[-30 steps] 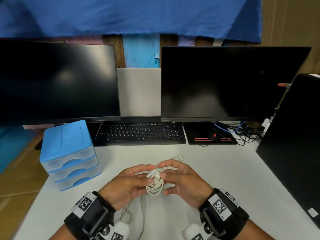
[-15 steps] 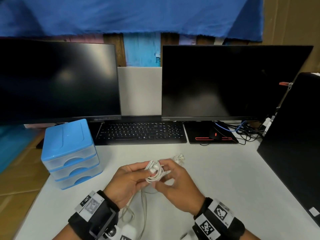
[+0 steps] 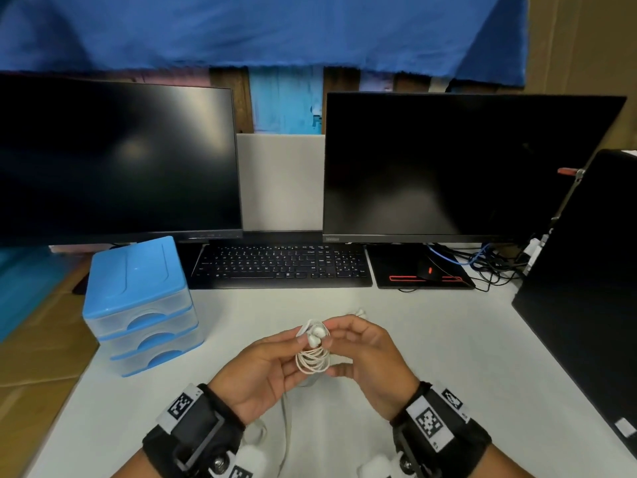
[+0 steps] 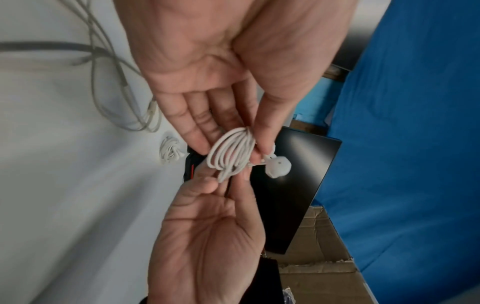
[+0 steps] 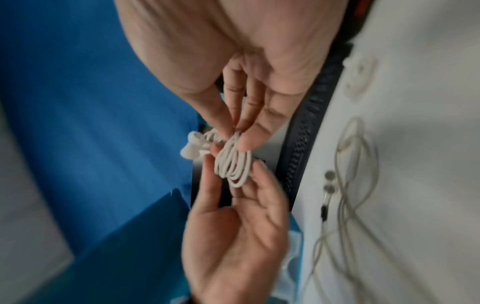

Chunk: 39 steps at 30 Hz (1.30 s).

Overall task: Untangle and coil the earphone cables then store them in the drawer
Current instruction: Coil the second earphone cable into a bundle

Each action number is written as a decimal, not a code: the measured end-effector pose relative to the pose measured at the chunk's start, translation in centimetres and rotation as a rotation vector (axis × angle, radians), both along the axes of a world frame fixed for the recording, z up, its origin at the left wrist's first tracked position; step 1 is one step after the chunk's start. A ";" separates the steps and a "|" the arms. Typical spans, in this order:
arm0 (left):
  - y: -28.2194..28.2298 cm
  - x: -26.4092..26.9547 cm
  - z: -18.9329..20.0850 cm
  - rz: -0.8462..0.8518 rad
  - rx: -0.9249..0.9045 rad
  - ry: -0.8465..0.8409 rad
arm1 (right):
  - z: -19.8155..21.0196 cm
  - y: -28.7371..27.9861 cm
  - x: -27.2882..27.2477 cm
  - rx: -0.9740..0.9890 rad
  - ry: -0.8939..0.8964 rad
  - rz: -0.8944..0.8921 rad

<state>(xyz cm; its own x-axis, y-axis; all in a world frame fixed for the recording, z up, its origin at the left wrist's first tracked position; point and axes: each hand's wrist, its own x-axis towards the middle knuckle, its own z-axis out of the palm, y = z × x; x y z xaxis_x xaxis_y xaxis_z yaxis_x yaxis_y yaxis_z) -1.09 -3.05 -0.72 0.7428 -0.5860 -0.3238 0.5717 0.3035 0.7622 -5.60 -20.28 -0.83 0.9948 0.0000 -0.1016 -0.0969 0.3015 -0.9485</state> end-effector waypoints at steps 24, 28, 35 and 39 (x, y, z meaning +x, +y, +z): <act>-0.7 -0.4 -0.5 0.158 0.264 -0.361 | -1.4 -0.4 -0.2 -1.094 -0.565 -0.099; -0.3 0.1 -0.5 0.137 0.230 -0.232 | -1.5 -0.4 -0.2 -1.256 -0.803 -0.232; -0.2 -0.1 -1.1 0.055 0.181 -0.126 | -1.1 -0.5 -0.6 -1.303 -0.728 -0.175; -0.6 -0.1 -1.0 0.084 0.187 -0.167 | -0.9 -0.5 -0.6 -1.218 -0.663 -0.193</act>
